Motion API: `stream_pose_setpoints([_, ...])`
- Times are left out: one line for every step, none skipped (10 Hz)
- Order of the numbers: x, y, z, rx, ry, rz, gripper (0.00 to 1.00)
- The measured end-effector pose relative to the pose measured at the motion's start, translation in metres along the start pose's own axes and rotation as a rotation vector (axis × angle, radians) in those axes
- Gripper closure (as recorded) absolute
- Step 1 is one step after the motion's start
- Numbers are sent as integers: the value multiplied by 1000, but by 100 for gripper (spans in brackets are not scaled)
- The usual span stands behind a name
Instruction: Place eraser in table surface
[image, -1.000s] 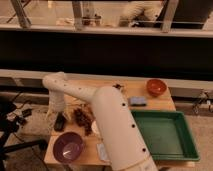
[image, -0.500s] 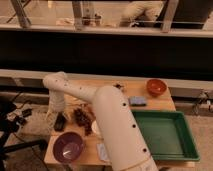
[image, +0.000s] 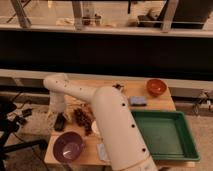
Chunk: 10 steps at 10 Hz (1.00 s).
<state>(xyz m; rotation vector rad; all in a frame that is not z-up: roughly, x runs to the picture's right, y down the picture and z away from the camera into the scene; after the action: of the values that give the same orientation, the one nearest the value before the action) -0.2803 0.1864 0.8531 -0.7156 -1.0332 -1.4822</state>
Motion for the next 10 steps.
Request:
stream_pose_setpoints([0, 0, 0, 0, 0, 0, 20])
stream_pose_setpoints([1, 0, 0, 3, 3, 1, 27])
stream_pose_setpoints([2, 1, 0, 5, 6, 2, 34])
stream_pose_setpoints([2, 1, -2, 7, 9, 2, 42])
stream_pose_setpoints([2, 2, -2, 8, 12, 3, 47])
stream_pose_setpoints([3, 2, -2, 9, 12, 3, 58])
stream_pose_setpoints([3, 2, -2, 9, 12, 4, 64])
stream_pose_setpoints([4, 3, 0, 8, 10, 6, 66])
stream_pose_setpoints([3, 4, 0, 4, 6, 6, 66])
stream_pose_setpoints([3, 4, 0, 2, 6, 5, 66])
